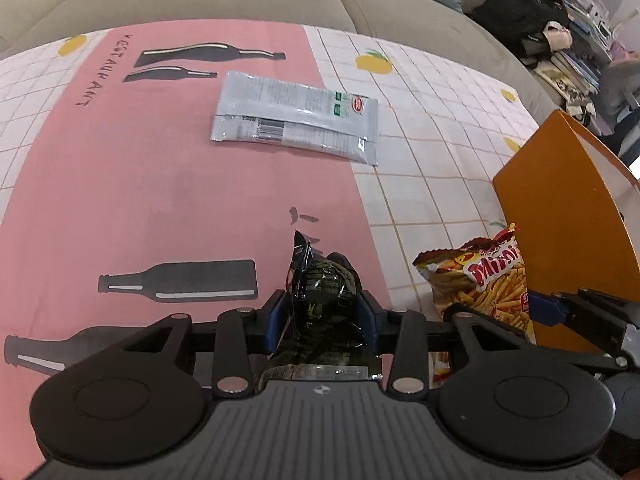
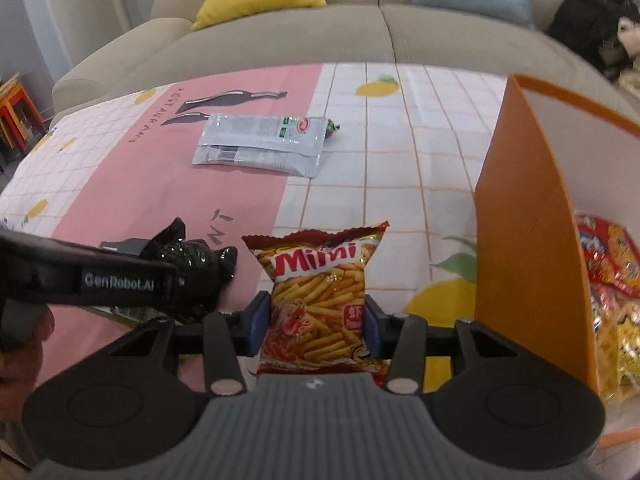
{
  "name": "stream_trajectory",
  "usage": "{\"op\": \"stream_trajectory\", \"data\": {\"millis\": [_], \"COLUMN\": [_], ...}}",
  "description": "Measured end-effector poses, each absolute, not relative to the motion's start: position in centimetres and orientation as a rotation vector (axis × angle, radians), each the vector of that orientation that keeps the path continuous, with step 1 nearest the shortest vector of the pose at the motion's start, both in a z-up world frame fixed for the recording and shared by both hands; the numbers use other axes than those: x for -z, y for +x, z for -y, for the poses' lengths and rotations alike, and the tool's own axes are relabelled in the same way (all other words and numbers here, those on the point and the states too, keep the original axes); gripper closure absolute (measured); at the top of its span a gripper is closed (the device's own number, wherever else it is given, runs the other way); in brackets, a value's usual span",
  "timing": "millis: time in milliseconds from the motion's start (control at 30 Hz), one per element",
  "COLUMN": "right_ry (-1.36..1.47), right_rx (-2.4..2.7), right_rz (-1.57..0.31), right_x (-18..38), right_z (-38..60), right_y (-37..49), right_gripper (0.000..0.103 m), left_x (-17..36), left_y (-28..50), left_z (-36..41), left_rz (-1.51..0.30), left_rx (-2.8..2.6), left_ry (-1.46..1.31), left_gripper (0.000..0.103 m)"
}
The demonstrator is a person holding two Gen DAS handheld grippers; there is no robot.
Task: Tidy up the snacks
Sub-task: 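Lift both packets and carry them over the orange box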
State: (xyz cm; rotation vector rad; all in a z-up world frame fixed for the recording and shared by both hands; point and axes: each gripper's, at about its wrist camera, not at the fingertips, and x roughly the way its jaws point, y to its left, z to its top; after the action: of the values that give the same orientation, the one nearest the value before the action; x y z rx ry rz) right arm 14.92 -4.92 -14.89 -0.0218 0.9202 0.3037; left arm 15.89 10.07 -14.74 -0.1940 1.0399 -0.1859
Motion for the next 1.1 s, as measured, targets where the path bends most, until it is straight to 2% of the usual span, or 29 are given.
{"op": "stream_trajectory", "data": {"millis": [400,467,500,600,833,1100], "right_ry": [0.032,0.029,0.031,0.041,0.054,0.089], "right_rx": [-0.288,-0.272,-0.269,-0.271,-0.278,-0.301], "right_rz": [-0.931,-0.940,-0.939,-0.939,-0.920,-0.839], "right_x": [16.0,16.2,16.2,16.1,15.2,11.3], "right_z": [5.3,5.3,5.3,5.5,5.5,5.7], "right_y": [14.8,14.8,14.7,14.8,14.5,13.2], "right_gripper": [0.051,0.055,0.058,0.061,0.063,0.063], "left_x": [15.1,15.1,15.1,15.1,13.7,9.9], "left_y": [15.3,15.2,15.1,15.0,13.9,12.7], "left_z": [-8.6,-8.4,-8.4,-8.7,-9.0,-8.7], "left_rz": [-0.956,-0.947,-0.944,-0.944,-0.909,-0.888], "left_rx": [0.174,0.178,0.187,0.181,0.182,0.170], "left_ry": [-0.108,-0.091,-0.083,-0.108,-0.161,-0.162], "left_gripper": [0.056,0.057,0.062,0.062,0.063,0.063]}}
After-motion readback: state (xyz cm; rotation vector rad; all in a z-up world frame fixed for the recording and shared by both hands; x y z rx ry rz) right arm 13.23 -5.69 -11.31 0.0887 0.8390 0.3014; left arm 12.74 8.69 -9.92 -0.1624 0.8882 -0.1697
